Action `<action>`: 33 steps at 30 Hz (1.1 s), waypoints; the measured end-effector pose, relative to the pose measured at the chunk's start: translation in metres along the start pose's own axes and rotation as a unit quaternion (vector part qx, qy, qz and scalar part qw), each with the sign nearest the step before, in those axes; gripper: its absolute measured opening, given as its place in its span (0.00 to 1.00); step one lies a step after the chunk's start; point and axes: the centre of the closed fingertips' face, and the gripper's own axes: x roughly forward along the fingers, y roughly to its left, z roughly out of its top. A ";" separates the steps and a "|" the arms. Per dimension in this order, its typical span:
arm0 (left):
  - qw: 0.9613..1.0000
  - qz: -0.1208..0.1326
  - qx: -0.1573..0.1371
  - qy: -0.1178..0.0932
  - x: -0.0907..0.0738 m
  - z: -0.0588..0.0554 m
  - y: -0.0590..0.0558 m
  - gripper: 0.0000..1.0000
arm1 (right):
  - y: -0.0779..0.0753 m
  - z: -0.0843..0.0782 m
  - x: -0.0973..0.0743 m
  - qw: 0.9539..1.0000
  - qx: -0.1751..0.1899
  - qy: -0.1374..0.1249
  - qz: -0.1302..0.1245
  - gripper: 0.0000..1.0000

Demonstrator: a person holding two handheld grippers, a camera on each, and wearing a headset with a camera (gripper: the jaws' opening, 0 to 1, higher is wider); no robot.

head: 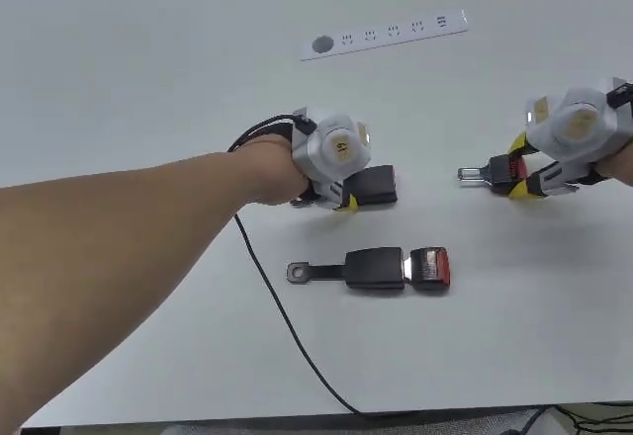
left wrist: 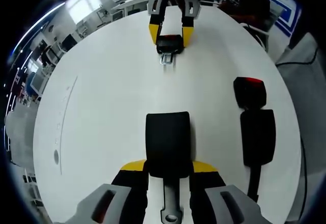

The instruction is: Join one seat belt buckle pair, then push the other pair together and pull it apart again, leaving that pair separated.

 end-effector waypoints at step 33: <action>0.986 0.091 -0.109 -0.085 -0.062 -0.006 -0.006 0.47 | 0.017 0.012 -0.049 0.989 0.110 -0.079 -0.066 0.54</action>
